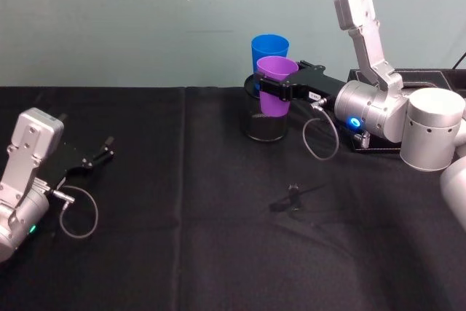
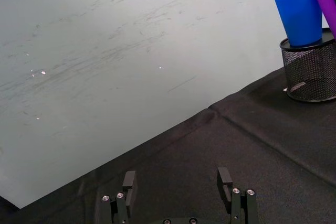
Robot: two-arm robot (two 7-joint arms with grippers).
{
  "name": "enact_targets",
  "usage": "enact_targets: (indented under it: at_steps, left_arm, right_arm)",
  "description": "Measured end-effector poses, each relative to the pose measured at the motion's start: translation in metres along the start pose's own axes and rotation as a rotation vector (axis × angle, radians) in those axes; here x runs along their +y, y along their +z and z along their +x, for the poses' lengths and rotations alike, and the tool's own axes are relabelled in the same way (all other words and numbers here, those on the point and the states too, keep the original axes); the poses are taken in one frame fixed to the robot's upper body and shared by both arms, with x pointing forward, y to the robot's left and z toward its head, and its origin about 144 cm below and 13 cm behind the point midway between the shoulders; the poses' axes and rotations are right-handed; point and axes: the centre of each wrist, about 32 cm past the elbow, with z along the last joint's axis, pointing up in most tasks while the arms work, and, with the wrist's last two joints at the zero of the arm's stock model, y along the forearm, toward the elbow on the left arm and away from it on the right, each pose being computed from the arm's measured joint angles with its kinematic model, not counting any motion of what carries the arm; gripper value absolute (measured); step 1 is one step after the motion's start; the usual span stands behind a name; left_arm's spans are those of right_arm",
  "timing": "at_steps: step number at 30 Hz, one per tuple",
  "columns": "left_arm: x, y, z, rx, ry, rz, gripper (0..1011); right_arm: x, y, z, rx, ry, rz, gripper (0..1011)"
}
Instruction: Pick up one cup with a gripper and tap it against the other cup.
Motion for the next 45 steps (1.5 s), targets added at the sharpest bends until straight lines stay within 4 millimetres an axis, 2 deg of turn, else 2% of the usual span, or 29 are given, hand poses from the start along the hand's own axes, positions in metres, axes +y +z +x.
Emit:
enact_targets:
  at_steps: [45]
  left_arm:
    - [0.0, 0.0, 0.0, 0.0, 0.0, 0.0, 1000]
  right_arm:
    - [0.0, 0.0, 0.0, 0.0, 0.0, 0.0, 739]
